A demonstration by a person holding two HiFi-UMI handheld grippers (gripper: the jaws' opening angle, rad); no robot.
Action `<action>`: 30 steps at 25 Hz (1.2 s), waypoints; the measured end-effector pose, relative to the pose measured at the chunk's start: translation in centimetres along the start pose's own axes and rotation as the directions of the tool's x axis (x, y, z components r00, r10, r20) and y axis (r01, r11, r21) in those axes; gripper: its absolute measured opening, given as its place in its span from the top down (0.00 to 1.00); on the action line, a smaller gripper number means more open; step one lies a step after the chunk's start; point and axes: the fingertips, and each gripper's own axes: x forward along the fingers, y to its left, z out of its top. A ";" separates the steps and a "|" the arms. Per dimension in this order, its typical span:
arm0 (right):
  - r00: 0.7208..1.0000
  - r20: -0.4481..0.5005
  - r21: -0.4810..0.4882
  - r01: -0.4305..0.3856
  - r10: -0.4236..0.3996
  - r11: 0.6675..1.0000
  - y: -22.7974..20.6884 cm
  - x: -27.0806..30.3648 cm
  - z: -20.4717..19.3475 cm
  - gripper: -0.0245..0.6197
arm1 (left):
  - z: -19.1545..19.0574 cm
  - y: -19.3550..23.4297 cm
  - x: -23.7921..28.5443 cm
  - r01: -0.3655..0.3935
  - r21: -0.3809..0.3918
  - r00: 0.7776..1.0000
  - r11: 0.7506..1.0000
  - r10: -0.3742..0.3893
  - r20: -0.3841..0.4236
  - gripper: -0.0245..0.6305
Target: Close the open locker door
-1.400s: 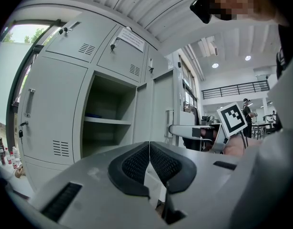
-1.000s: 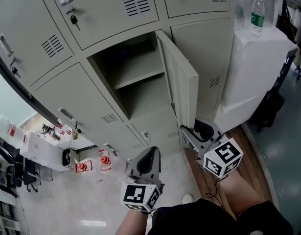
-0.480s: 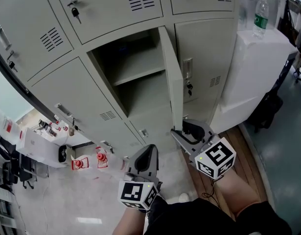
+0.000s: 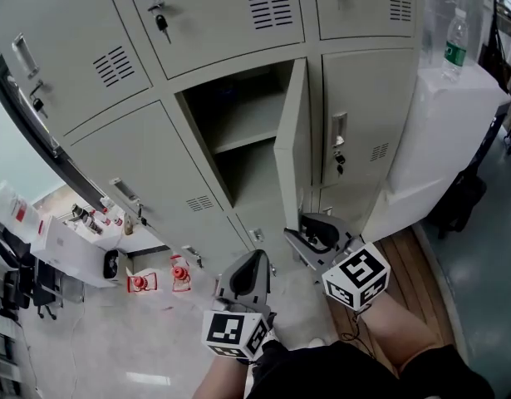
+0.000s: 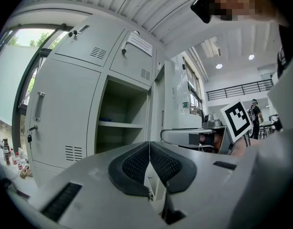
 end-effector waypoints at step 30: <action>0.995 -0.008 -0.038 0.103 -0.103 0.994 1.8 15.3 1.1 0.70 | 0.1 12.8 -0.8 -0.037 -0.009 0.999 0.999 0.037 -0.017 0.93</action>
